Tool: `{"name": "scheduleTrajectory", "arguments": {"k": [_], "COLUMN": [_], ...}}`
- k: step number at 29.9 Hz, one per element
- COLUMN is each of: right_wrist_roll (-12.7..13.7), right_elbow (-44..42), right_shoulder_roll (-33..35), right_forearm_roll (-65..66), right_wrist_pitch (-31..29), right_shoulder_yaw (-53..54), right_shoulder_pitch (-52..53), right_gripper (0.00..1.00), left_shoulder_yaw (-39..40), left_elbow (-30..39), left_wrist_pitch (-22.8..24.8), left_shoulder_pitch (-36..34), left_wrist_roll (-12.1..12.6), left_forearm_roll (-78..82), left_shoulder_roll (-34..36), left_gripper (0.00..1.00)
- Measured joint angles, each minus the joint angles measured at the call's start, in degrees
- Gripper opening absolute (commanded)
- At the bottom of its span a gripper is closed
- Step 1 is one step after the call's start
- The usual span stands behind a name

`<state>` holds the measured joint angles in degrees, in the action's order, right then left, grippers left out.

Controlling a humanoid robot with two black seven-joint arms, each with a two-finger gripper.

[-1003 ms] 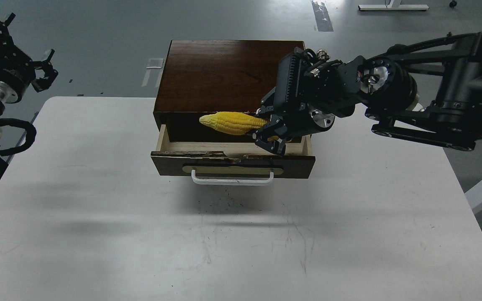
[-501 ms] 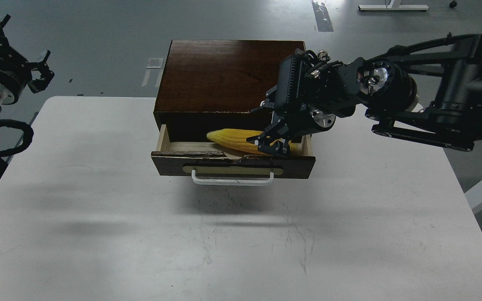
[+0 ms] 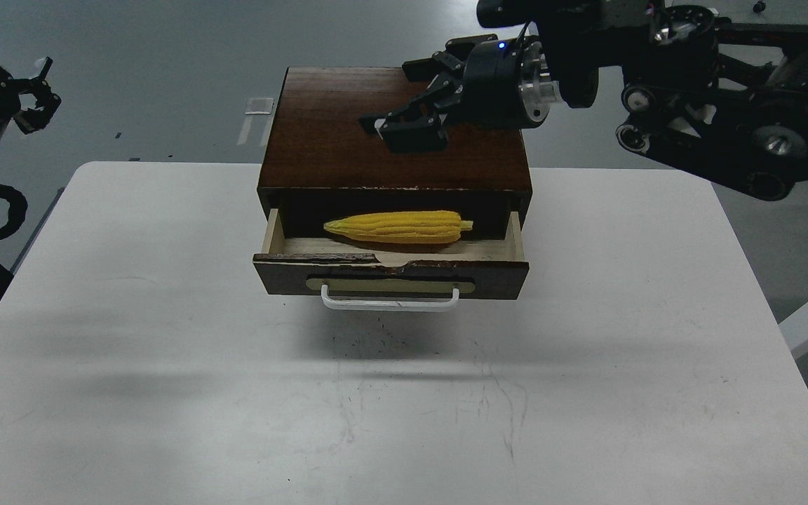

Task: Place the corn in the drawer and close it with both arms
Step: 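Withdraw the right arm up and away from the drawer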

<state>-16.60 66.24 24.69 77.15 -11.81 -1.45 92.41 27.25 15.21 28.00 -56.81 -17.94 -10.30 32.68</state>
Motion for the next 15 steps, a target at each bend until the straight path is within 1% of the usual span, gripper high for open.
{"name": "scheduleTrajectory", "arguments": {"k": [1, 2, 4, 6, 9, 11, 13, 15], "right_wrist_roll": [0.0, 0.1, 0.2, 0.3, 0.4, 0.3, 0.1, 0.0], "right_elbow": [-0.6, -0.9, -1.1, -1.6, -3.9, -6.4, -8.4, -10.2], "right_shoulder_roll": [0.7, 1.6, 3.4, 5.0, 7.4, 8.7, 9.5, 10.4], "right_forearm_roll": [-3.8, -7.9, -15.9, -22.6, -29.8, -36.3, -42.8, -50.3], "right_wrist_pitch": [0.0, -0.1, -0.1, -0.1, -0.2, -0.3, -0.6, -1.4], "right_shoulder_yaw": [0.5, 0.9, 1.4, 1.5, 1.7, 2.1, 2.7, 3.8], "right_shoulder_pitch": [0.0, 0.0, 0.0, 0.0, -0.8, -2.3, -3.7, -5.4], "right_gripper": [0.99, 0.99, 0.99, 0.99, 1.00, 1.00, 1.00, 1.00], "left_shoulder_yaw": [0.0, 0.0, 0.0, 0.0, 0.0, 0.0, 0.0, 0.0], "left_elbow": [0.0, 0.0, 0.0, 0.1, 0.9, 3.5, 7.2, 12.6], "left_wrist_pitch": [0.0, 0.0, 0.0, 0.0, 0.0, 0.0, 0.0, 0.0], "left_shoulder_pitch": [-0.4, -1.3, -4.1, -7.1, -11.1, -14.1, -16.0, -17.0], "left_wrist_roll": [0.0, 0.0, -0.3, -1.7, -4.3, -5.4, -6.5, -7.4], "left_forearm_roll": [0.6, 1.9, 5.4, 9.0, 14.1, 20.2, 25.4, 30.2], "left_shoulder_roll": [-0.2, -0.3, -0.8, -1.4, -2.2, -2.5, -2.6, -2.2], "left_gripper": [0.77, 0.72, 0.63, 0.52, 0.45, 0.43, 0.38, 0.29]}}
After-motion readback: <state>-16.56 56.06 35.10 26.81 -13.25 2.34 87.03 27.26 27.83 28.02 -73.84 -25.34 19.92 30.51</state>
